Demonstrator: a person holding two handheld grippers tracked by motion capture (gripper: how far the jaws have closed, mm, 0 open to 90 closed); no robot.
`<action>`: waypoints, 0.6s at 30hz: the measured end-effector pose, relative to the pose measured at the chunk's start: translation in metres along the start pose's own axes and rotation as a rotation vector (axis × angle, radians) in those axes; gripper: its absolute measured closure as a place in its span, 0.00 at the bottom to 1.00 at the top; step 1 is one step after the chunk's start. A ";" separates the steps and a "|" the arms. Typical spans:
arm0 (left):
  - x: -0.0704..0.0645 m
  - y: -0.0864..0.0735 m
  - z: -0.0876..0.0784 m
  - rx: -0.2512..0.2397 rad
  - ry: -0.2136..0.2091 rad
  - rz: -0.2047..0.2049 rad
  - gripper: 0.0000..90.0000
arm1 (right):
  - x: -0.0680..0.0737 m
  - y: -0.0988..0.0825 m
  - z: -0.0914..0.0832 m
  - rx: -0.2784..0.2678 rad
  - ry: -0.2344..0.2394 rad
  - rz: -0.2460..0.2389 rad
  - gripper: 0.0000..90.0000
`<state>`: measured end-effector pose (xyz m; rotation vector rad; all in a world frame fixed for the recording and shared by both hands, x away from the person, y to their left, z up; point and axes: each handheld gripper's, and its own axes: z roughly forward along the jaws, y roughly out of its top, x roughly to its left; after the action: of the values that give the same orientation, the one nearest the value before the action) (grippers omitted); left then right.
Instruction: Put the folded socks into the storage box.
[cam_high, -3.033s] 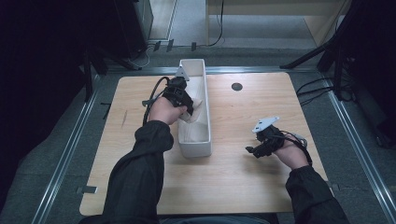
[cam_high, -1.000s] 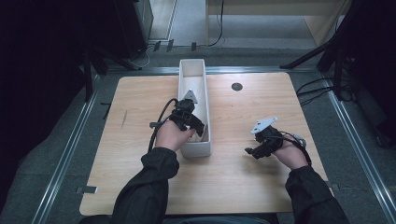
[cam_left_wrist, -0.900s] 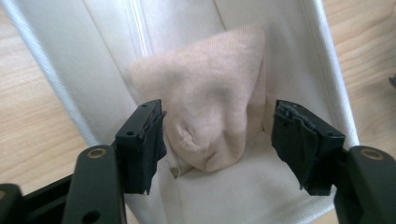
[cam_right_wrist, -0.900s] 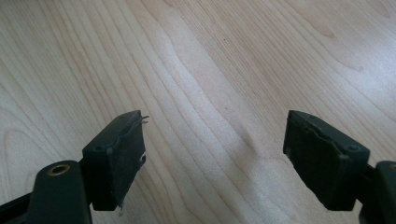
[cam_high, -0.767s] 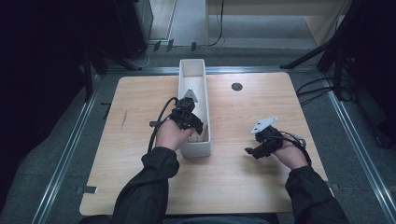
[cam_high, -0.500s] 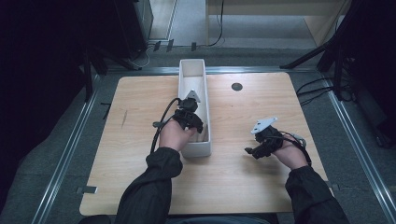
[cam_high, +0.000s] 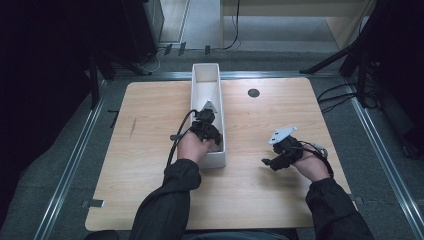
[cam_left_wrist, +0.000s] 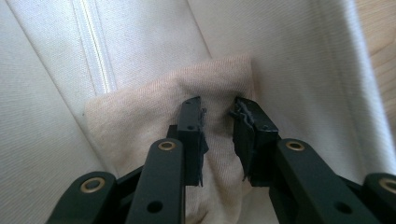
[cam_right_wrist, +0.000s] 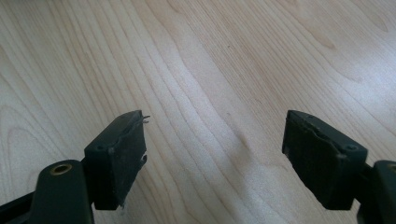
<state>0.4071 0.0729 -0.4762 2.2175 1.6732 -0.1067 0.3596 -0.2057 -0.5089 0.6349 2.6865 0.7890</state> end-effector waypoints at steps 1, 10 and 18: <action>0.000 0.000 0.000 0.000 0.000 0.000 0.79 | 0.000 0.000 0.000 0.001 -0.001 0.000 0.24; 0.000 0.001 0.004 0.026 0.019 -0.012 0.78 | -0.002 -0.002 -0.002 0.006 -0.014 0.026 0.24; 0.001 -0.001 0.001 0.007 0.003 -0.009 0.75 | -0.002 -0.001 -0.001 0.012 -0.007 0.015 0.24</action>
<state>0.4067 0.0740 -0.4782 2.2159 1.6872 -0.1118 0.3601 -0.2079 -0.5085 0.6595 2.6855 0.7739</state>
